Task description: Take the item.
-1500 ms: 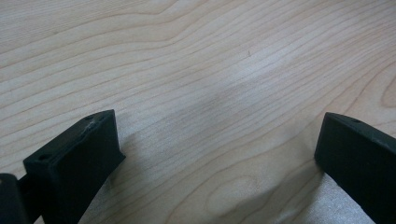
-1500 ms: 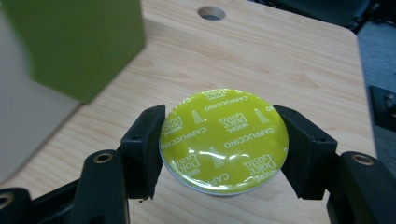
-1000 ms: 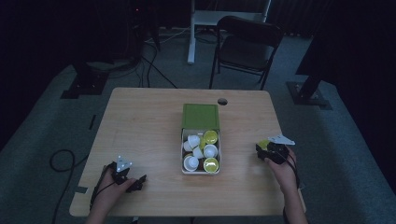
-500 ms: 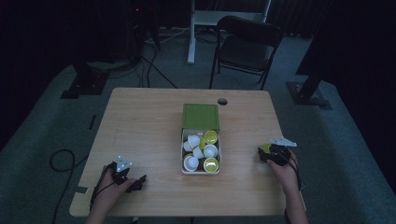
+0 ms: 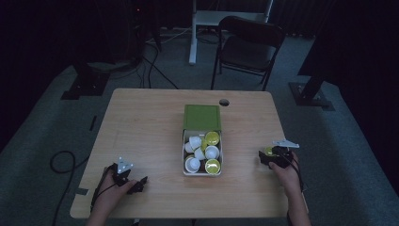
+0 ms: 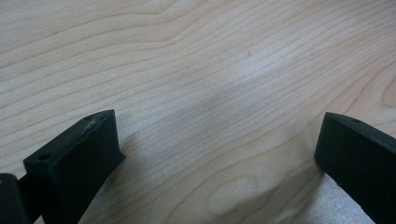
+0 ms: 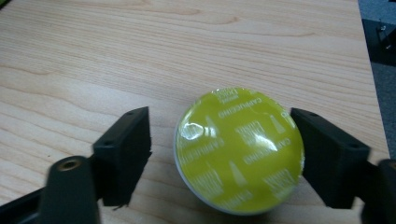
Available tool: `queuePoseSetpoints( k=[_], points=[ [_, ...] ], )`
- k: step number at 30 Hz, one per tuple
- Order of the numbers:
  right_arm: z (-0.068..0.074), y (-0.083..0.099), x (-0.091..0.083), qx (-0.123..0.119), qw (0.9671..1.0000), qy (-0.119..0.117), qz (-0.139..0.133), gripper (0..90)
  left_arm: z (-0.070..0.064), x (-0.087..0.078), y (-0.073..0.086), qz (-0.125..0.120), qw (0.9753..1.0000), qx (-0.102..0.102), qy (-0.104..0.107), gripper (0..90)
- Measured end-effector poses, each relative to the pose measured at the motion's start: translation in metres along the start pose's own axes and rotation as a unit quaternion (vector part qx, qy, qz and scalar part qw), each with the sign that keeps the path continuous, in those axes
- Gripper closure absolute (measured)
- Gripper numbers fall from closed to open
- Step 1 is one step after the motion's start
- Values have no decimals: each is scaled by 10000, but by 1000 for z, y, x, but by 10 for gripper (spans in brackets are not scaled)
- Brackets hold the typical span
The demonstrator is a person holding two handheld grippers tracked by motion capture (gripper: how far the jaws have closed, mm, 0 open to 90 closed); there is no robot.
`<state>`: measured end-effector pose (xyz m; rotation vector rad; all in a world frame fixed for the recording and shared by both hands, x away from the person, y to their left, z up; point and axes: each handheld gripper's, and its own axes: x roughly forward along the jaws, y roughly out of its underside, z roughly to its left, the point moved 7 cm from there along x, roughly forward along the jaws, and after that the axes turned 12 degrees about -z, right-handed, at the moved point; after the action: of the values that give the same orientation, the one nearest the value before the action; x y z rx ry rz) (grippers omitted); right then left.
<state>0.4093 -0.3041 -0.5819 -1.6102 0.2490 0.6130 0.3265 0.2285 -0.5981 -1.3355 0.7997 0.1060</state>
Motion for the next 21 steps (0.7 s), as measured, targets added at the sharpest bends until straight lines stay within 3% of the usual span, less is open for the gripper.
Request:
queuePoseSetpoints(
  k=[4, 10, 21],
  points=[
    [-1, -3, -3, 114, 9999, 5, -69, 170, 0, 0, 0, 1, 10000, -2, -1, 5],
    [-2, -14, -11, 85, 9998, 1, -189, 162, 0, 0, 0, 4, 10000, -7, -9, 4],
    [16, -40, -22, -11, 9984, -310, -478, 150, 0, 0, 0, 5, 10000, -14, -19, 4]
  ],
)
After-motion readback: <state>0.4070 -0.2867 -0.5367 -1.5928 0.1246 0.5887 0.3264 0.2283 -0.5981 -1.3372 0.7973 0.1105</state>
